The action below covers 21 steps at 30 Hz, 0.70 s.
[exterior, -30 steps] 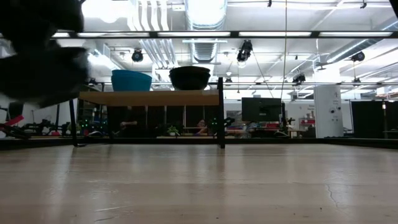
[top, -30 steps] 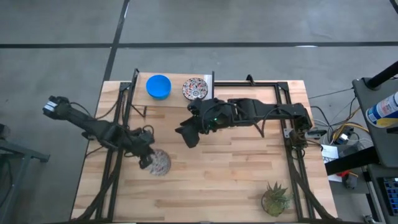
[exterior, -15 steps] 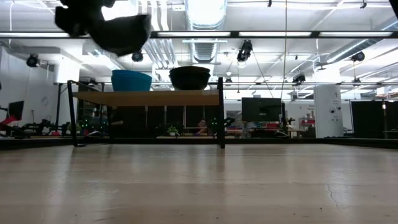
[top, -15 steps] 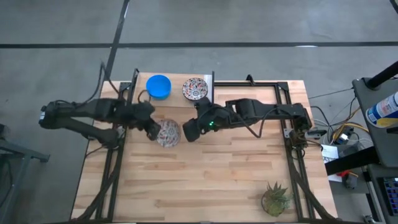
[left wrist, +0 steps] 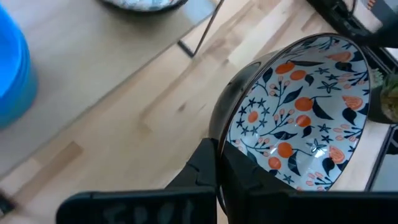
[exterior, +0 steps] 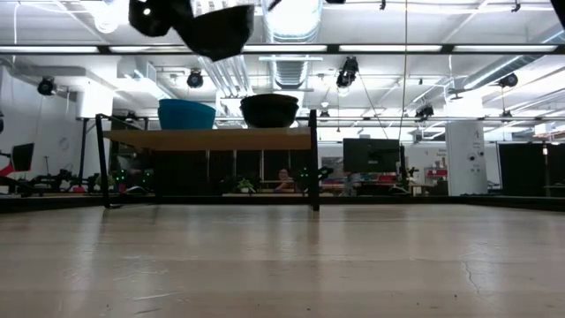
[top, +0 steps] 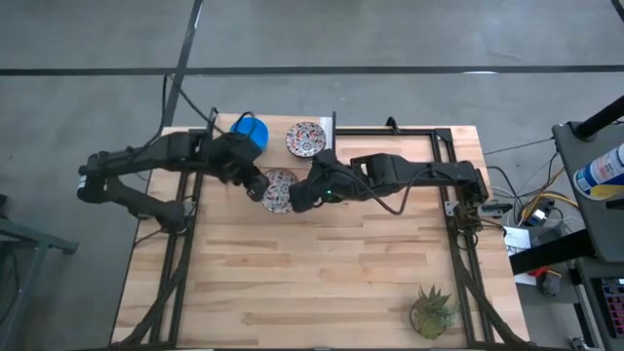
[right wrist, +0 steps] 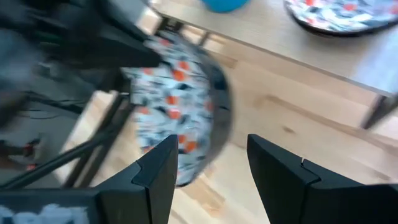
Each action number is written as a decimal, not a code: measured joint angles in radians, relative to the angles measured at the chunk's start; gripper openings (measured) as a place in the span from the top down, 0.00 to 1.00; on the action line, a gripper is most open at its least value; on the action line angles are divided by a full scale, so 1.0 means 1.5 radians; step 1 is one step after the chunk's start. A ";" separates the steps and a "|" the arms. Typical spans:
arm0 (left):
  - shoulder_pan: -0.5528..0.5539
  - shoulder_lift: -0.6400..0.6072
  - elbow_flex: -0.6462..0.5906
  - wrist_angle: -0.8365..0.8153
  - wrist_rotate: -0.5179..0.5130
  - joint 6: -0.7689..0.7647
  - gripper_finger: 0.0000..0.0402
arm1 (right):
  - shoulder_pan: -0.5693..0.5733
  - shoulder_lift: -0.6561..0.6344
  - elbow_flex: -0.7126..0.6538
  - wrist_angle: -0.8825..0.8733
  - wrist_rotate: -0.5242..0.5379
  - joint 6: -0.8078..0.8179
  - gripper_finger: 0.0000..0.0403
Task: Pick & Place Mini bowls
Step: Stack the white patterned bowl on top of the white patterned bowls on the shelf
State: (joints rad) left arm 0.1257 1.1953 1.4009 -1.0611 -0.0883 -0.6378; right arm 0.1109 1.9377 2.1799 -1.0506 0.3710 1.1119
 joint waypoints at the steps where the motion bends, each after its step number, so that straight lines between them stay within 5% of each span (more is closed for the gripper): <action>1: 0.001 0.011 0.018 -0.007 0.000 0.010 1.00 | -0.002 0.000 -0.003 -0.012 -0.001 0.008 0.54; 21: 0.010 0.217 0.316 -0.202 0.003 0.111 1.00 | -0.030 0.000 -0.036 -0.066 -0.019 0.029 0.54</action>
State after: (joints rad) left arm 0.1410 1.5213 1.8754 -1.3639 -0.0842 -0.4711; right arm 0.0659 1.9377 2.1259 -1.1496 0.3425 1.1548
